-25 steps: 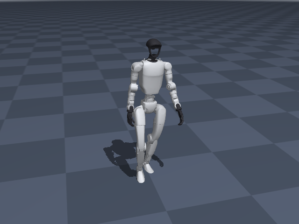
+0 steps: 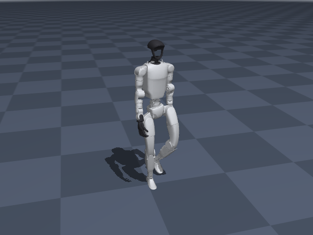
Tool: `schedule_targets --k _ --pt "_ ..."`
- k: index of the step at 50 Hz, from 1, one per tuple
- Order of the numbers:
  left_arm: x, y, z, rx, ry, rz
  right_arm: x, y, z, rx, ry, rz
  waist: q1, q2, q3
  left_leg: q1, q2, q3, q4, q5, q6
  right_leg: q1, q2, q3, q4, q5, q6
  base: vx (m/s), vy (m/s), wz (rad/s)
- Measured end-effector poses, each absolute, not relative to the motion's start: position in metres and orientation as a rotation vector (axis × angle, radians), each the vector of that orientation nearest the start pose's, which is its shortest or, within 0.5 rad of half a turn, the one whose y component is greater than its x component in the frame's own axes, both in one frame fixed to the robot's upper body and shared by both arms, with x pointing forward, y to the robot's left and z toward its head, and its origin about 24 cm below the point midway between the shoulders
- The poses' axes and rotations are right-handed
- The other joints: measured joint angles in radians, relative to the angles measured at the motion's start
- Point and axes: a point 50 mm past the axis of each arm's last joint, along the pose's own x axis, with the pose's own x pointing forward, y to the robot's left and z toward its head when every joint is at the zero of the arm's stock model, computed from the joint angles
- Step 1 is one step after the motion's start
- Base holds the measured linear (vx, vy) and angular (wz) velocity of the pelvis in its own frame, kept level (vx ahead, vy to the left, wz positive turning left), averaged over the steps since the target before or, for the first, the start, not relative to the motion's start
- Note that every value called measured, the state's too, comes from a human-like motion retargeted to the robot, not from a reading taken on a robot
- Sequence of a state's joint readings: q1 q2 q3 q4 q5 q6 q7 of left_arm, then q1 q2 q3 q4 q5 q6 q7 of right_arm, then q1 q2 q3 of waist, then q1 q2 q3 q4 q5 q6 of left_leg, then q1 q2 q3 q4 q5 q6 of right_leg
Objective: Walk run
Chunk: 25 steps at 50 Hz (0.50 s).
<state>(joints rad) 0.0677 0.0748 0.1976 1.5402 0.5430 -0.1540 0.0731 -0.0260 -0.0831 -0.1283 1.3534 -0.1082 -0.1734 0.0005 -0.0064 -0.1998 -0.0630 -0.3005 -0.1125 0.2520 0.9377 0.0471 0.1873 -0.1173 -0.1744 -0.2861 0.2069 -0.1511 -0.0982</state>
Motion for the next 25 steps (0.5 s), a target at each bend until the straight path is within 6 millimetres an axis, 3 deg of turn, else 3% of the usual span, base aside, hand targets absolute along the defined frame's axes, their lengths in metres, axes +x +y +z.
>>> schedule_targets --k 5,7,10,12,15,18,20,22,23,25 --pt "-0.056 0.172 -0.176 0.264 1.623 -0.113 0.157 -0.197 -0.146 -0.093 0.933 -0.081 0.083 0.063 0.034 -0.142 -0.007 -0.045 -0.456 -0.025 -0.118 0.179 0.139 0.001 -0.118 -0.021 0.005 0.91 -0.18 -0.43" --pt "-0.067 0.169 -0.175 0.226 1.666 -0.091 0.18 -0.201 -0.135 -0.107 0.865 -0.079 0.117 0.096 0.054 -0.163 -0.015 -0.152 -0.661 -0.013 -0.187 0.26 0.192 0.021 -0.151 -0.033 0.014 0.97 -0.11 -0.67" --pt "-0.074 0.166 -0.174 0.191 1.704 -0.078 0.2 -0.203 -0.124 -0.125 0.806 -0.071 0.152 0.111 0.063 -0.199 -0.015 -0.231 -0.838 -0.022 -0.232 0.346 0.213 0.057 -0.154 -0.041 0.045 1.19 -0.05 -0.56" --pt "-0.068 0.167 -0.175 0.184 1.696 -0.074 0.202 -0.199 -0.124 -0.118 0.802 -0.064 0.152 0.124 0.059 -0.21 -0.019 -0.225 -0.818 -0.027 -0.216 0.383 0.221 0.085 -0.128 0.003 0.084 1.05 -0.04 -0.26" --pt "-0.053 0.168 -0.177 0.19 1.654 -0.072 0.18 -0.193 -0.136 -0.081 0.866 -0.058 0.154 0.14 0.037 -0.184 -0.013 -0.201 -0.72 0.014 -0.163 0.418 0.237 0.125 -0.053 0.192 0.146 1.36 0.02 -0.37" --pt "-0.028 0.167 -0.18 0.179 1.576 -0.04 0.138 -0.184 -0.155 -0.056 0.982 -0.042 0.189 0.152 0.01 -0.164 0.068 -0.228 -0.584 -0.063 -0.159 0.351 0.177 0.104 0.183 0.501 0.146 1.21 0.0 -0.95" --pt "-0.003 0.17 -0.181 0.184 1.492 -0.018 0.115 -0.184 -0.161 -0.059 1.034 -0.041 0.155 0.2 0.023 -0.075 0.094 -0.249 -0.575 -0.136 -0.114 0.276 0.146 -0.007 0.437 0.584 0.089 1.14 0.06 -0.18" --pt "0.027 0.178 -0.18 0.191 1.406 -0.012 0.098 -0.189 -0.166 -0.091 1.089 -0.029 0.146 0.221 0.024 -0.007 0.105 -0.22 -0.594 -0.18 -0.079 0.148 0.078 -0.05 0.673 0.448 0.022 0.84 0.08 -0.65" --pt "0.042 0.182 -0.179 0.199 1.363 -0.006 0.088 -0.19 -0.168 -0.114 1.118 -0.014 0.138 0.223 0.015 0.023 0.109 -0.204 -0.619 -0.189 -0.073 0.061 0.07 -0.027 0.757 0.384 0.024 1.0 0.03 -0.65" --pt "0.076 0.193 -0.173 0.223 1.266 0.009 0.07 -0.19 -0.172 -0.156 1.172 0.008 0.098 0.217 0.006 0.088 0.093 -0.194 -0.683 -0.193 -0.066 -0.104 0.07 0.017 0.852 0.304 0.08 1.08 -0.01 -0.15"
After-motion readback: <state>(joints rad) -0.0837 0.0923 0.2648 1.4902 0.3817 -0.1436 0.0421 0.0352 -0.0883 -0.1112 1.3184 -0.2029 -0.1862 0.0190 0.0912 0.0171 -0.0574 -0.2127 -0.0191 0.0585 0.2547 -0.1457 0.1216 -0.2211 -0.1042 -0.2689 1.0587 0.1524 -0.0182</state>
